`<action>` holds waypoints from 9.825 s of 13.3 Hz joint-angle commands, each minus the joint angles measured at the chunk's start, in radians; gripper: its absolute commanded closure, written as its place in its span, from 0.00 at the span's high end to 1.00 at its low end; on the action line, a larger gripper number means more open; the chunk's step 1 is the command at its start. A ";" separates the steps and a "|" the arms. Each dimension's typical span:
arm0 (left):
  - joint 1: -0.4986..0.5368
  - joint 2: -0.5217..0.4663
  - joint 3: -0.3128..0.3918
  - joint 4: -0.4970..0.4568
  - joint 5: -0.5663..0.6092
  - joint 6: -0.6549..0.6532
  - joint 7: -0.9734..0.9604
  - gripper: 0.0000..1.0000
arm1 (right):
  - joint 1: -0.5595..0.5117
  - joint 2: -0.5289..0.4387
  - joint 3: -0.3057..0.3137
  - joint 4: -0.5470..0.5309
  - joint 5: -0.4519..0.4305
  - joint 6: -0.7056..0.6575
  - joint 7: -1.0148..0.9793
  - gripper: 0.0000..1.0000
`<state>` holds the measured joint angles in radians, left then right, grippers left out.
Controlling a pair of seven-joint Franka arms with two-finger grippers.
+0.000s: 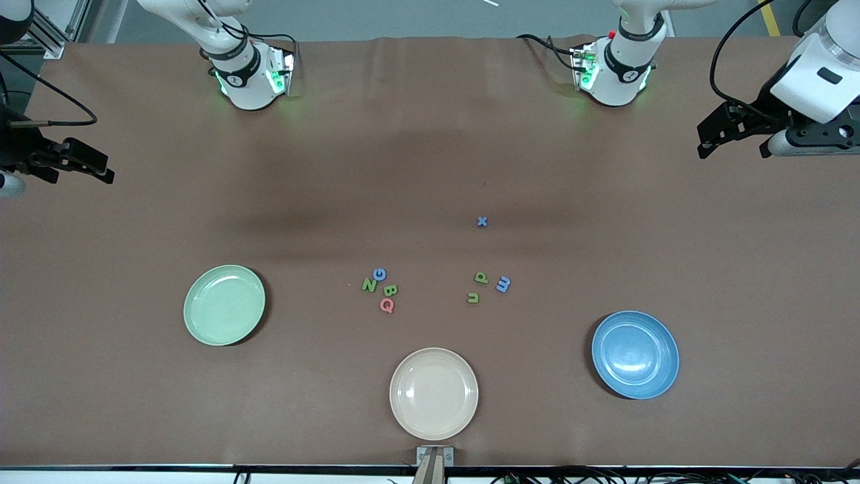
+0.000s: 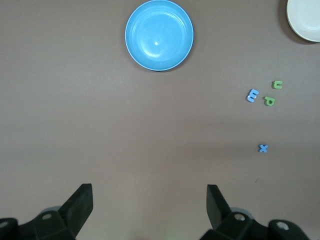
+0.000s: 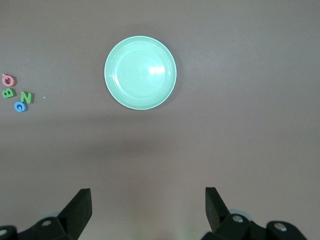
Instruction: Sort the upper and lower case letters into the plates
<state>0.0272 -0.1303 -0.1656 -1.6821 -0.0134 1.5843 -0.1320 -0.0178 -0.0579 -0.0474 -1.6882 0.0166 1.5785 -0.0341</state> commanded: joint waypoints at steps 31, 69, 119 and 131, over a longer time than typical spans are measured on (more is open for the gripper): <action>-0.296 0.842 -0.150 0.009 0.302 0.809 -0.316 0.79 | 0.174 0.298 0.003 0.085 -0.004 0.144 0.191 1.00; 0.039 0.810 -0.264 0.022 0.377 0.819 -0.326 1.00 | 0.322 0.798 0.026 0.325 0.065 0.482 0.200 0.00; 0.166 0.891 -0.178 0.127 0.392 0.775 -0.066 0.12 | 0.567 0.774 -0.032 -0.010 0.051 0.862 0.728 0.00; 0.171 0.911 -0.126 0.134 0.489 0.836 -0.038 1.00 | 0.214 0.633 -0.031 -0.139 0.052 0.820 0.072 0.00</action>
<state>0.1920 0.7911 -0.2933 -1.5500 0.4545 2.4052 -0.1821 0.2053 0.5896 -0.0978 -1.7593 0.0767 2.3319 0.0484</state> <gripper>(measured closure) 0.564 0.670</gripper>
